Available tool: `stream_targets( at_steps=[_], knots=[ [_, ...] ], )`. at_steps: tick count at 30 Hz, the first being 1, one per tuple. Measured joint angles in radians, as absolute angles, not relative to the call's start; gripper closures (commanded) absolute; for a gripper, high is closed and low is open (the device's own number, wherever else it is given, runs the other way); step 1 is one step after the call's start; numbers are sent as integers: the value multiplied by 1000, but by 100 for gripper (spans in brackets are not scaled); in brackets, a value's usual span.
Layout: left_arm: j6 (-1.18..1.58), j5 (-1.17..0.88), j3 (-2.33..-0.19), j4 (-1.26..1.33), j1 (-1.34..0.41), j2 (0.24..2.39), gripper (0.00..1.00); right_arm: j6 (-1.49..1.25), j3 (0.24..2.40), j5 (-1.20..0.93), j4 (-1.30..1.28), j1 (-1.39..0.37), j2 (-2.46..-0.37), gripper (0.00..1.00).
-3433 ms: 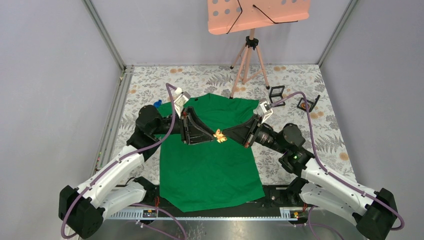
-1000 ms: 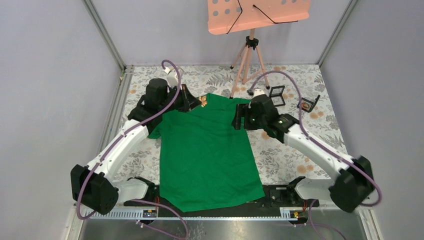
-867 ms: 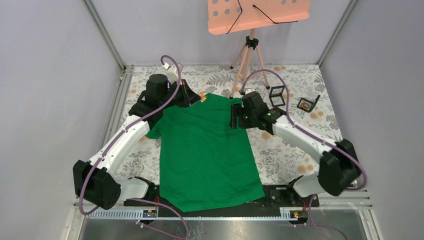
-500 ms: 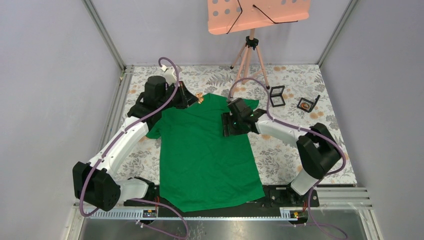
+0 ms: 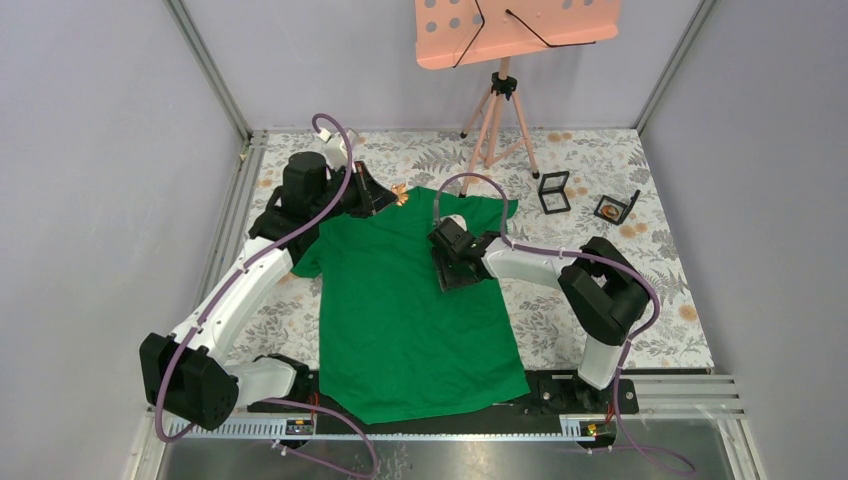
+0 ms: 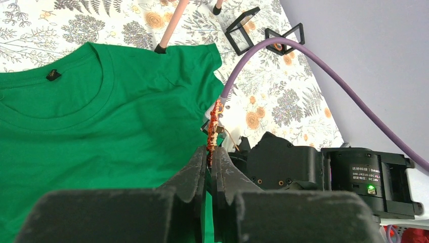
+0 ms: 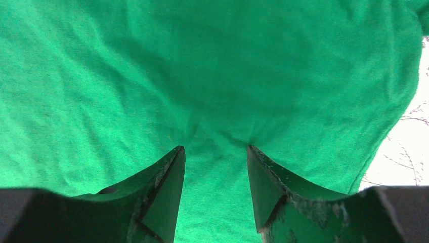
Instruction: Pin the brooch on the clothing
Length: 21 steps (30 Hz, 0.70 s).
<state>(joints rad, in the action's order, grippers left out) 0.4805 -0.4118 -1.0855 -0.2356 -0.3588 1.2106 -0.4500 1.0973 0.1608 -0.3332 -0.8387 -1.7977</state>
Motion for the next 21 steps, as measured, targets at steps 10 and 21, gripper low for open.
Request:
stream_targets(
  at_steps=[10,21],
  knots=[
    [487,-423,-1085,-234,-359,1211,100,-438,1097,226,-350,-861,-1802,55],
    [495,-434,-1085,-231,-359,1211,100,-443,1084,317,-347,-921,-1811,89]
  ],
)
